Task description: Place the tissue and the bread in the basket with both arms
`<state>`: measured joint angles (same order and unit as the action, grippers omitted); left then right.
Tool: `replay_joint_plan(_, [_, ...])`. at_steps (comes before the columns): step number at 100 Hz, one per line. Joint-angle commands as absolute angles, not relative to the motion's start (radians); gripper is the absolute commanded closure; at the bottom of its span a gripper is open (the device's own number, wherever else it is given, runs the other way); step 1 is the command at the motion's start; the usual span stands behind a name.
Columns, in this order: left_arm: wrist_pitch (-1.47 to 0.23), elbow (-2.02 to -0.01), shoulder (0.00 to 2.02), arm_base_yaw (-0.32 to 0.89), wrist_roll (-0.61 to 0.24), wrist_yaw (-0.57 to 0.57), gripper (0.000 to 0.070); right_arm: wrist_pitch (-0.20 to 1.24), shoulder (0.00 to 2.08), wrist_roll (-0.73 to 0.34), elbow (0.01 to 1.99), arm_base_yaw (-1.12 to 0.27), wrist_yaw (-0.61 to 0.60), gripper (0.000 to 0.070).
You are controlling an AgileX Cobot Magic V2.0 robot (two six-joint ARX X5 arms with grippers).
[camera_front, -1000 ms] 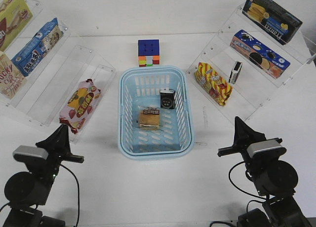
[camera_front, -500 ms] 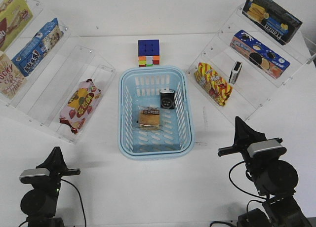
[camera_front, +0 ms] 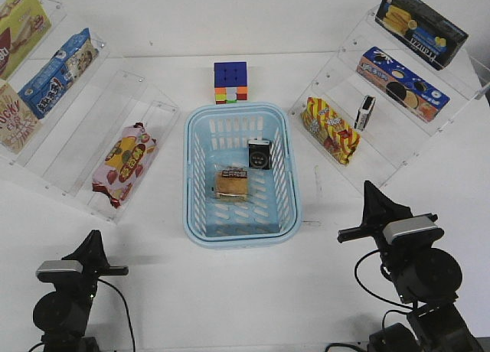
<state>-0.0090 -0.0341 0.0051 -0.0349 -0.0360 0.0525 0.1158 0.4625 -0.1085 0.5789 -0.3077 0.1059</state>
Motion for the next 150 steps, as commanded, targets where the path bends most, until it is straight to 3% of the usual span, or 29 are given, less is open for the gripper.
replay_joint_plan(1, [0.002,-0.014,0.005,-0.036,-0.023,0.053,0.0699,0.105,0.465,-0.104,0.582,-0.313,0.106,0.0699])
replay_joint_plan(61, [0.002,-0.014,0.004,-0.036,-0.023,0.053,0.0699,0.104,0.465,-0.102,0.581,-0.313,0.107,0.0699])
replay_joint_plan(74, [0.002,-0.014,0.004,-0.036,-0.023,0.053,0.0699,0.117,0.444,0.016,0.572,-0.295,0.136,0.0699])
replay_joint_plan(86, [0.002,-0.014,0.004,-0.036,-0.023,0.053,0.0699,0.084,0.368,0.141,0.469,-0.233,0.112,0.0699])
replay_joint_plan(110, [0.002,-0.014,0.004,-0.036,-0.023,0.053,0.0699,0.052,0.169,0.199,0.182,-0.101,0.078,0.0699])
replay_joint_plan(132, [0.002,-0.014,0.004,-0.036,-0.023,0.053,0.0699,0.055,0.006,0.197,0.014,-0.056,0.078,0.0699])
replay_joint_plan(150, [0.002,-0.014,0.004,-0.036,-0.023,0.053,0.0699,0.123,0.001,0.118,0.012,-0.027,0.078,0.0699])
